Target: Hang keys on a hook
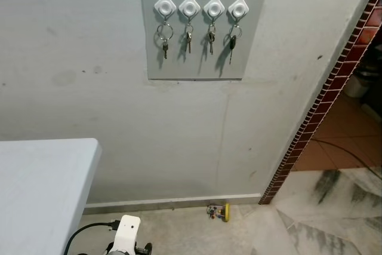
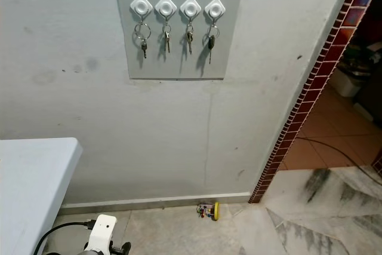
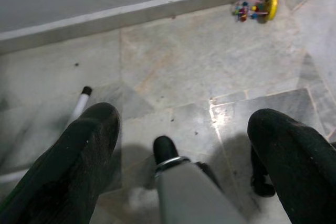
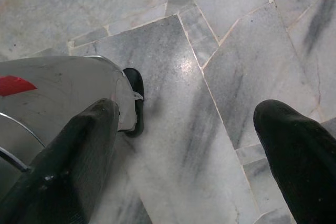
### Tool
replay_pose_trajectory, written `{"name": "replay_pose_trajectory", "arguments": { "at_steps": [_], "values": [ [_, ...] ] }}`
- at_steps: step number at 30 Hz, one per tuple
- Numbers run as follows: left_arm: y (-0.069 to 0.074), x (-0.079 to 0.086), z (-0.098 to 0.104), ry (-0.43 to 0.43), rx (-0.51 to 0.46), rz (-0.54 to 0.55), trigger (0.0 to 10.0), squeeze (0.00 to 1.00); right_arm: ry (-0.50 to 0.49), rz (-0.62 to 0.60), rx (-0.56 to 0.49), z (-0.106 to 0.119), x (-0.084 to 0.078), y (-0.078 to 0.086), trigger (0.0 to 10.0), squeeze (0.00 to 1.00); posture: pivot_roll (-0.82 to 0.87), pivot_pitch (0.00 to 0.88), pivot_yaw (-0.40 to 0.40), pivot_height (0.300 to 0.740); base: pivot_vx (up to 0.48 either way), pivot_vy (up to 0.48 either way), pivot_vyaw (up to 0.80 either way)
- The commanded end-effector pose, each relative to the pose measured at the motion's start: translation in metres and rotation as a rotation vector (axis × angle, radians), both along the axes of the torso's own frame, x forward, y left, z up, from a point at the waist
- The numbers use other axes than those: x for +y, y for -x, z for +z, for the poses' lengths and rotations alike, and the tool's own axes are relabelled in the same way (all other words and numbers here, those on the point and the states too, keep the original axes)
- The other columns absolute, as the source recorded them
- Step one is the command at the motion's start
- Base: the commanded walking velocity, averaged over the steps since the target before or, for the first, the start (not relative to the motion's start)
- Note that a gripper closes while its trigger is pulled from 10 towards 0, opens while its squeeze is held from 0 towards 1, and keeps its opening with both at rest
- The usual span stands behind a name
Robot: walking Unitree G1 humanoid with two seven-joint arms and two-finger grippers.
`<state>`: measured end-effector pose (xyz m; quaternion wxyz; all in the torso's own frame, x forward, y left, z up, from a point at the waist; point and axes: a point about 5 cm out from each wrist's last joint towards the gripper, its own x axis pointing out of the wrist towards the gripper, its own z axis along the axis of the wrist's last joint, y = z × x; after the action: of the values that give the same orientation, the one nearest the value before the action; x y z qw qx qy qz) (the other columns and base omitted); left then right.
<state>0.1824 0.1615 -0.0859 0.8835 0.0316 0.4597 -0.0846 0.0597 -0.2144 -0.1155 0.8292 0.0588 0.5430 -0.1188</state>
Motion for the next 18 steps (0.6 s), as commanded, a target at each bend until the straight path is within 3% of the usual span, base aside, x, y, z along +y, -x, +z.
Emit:
{"name": "replay_pose_trajectory", "arguments": {
  "at_steps": [1, 11, 18],
  "values": [
    [-0.004, -0.001, 0.002, 0.004, -0.012, -0.002, 10.0, 0.0, -0.045, 0.007, -0.02, -0.001, 0.011, -0.006, 10.0, 0.0, -0.04, 0.0, -0.002, 0.74, 0.0, 0.0, 0.0],
    [-0.001, 0.001, 0.0, -0.008, -0.005, -0.011, 10.0, 0.0, -0.049, -0.03, 0.004, -0.001, 0.003, 0.011, 10.0, 0.0, -0.04, 0.0, 0.002, 0.74, 0.0, 0.0, 0.0],
    [0.002, 0.002, -0.001, -0.027, 0.008, -0.03, 10.0, 0.0, -0.056, -0.03, 0.003, -0.002, 0.008, 0.007, 10.0, 0.0, -0.04, 0.0, 0.005, 0.74, 0.0, 0.0, -0.59]
  ]
}}
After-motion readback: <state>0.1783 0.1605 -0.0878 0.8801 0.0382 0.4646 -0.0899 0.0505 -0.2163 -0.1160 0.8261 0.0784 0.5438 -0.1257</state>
